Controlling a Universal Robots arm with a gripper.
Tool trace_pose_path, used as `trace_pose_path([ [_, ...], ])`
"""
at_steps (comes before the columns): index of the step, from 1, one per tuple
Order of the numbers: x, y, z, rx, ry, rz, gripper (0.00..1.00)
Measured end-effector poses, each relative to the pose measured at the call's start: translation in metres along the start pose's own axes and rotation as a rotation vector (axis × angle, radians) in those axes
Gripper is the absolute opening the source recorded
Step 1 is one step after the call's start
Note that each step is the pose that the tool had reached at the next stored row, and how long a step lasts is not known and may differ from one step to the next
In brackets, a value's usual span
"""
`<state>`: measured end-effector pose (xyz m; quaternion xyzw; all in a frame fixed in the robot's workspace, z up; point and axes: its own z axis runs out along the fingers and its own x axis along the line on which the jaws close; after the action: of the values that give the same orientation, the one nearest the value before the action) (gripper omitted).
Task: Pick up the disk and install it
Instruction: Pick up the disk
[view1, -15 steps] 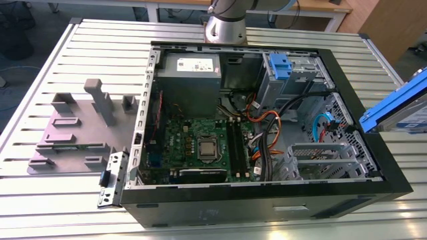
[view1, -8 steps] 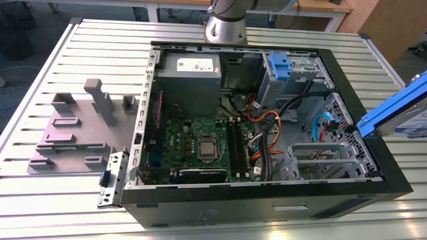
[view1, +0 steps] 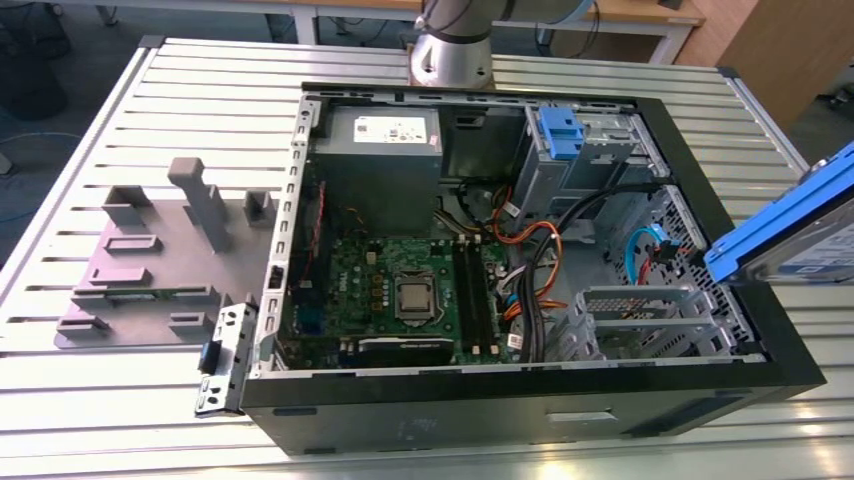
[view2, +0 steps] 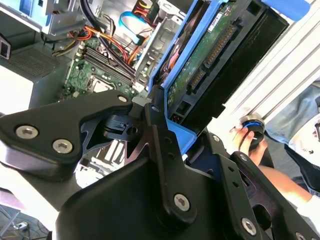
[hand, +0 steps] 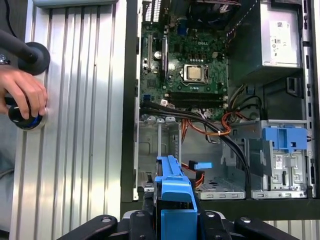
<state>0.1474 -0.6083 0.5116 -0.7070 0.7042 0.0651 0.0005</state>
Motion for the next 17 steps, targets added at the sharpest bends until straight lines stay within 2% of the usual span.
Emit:
trace_pose_path([
  [8, 0.0023, 0.0091, 0.0036, 0.0000, -0.0002, 0.000, 0.37],
  [17, 0.0033, 0.0152, 0.0072, 0.0000, -0.0002, 0.000, 0.37],
])
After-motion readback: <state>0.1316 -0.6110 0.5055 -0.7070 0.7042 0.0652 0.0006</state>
